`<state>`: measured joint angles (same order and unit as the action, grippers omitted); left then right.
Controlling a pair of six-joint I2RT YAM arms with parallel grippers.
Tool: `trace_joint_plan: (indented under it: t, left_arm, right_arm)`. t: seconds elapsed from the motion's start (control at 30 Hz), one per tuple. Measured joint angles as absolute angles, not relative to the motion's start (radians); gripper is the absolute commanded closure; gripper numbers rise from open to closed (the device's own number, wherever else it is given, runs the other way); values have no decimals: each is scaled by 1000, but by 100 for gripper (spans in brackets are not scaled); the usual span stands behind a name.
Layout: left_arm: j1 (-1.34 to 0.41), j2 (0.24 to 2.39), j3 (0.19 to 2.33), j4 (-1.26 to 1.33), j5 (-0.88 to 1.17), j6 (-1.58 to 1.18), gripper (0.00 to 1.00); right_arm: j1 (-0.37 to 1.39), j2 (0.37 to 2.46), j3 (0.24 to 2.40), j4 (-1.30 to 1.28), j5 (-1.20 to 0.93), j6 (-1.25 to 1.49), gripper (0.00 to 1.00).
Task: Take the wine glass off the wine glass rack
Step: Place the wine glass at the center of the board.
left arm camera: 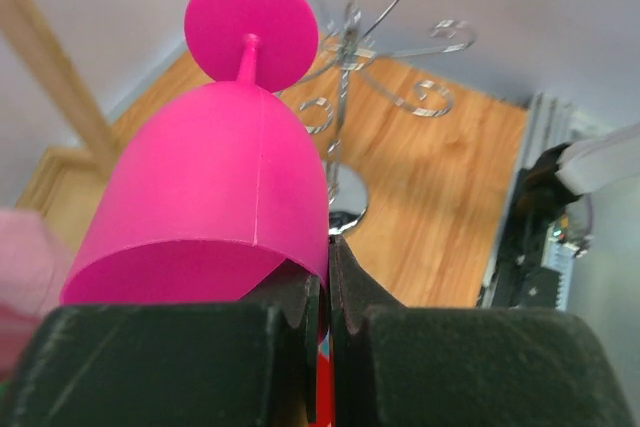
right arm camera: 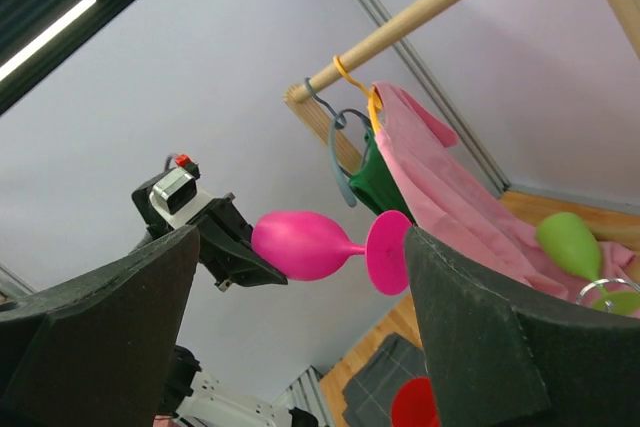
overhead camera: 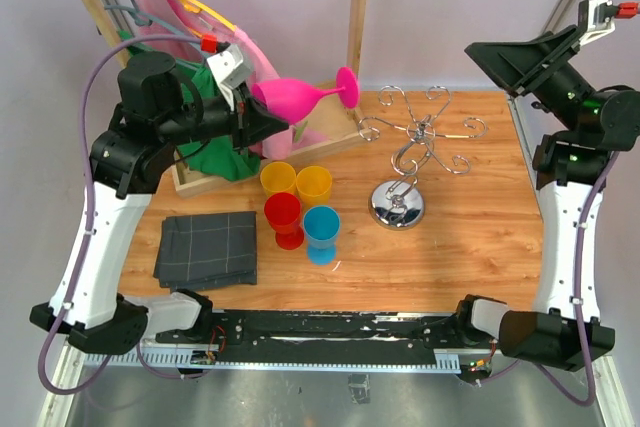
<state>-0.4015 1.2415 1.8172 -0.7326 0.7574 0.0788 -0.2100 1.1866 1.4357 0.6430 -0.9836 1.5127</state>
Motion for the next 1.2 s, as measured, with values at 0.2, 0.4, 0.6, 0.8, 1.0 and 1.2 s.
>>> trace_joint_plan:
  t: [0.2, 0.4, 0.6, 0.8, 1.0, 1.2]
  left_arm:
    - [-402, 1177, 1786, -940, 586, 260, 100]
    - [-402, 1074, 1725, -1063, 513, 370, 100]
    - [-402, 1024, 1709, -1156, 498, 459, 100]
    - [-402, 1015, 1704, -1282, 508, 603, 100]
    - [-402, 982, 1665, -1347, 533, 756, 100]
    - [-402, 982, 1647, -1365, 617, 850, 100]
  right_arm:
    - [-215, 1159, 1443, 444, -1022, 1365, 2]
    - [-219, 1158, 1455, 273, -1026, 1247, 1]
    - [-220, 1158, 1472, 125, -1020, 1133, 2]
    - [-226, 1158, 1472, 12, -1000, 1056, 1]
    - [-226, 1158, 1472, -43, -986, 1013, 2]
    - [-226, 1156, 1464, -63, -976, 994, 1]
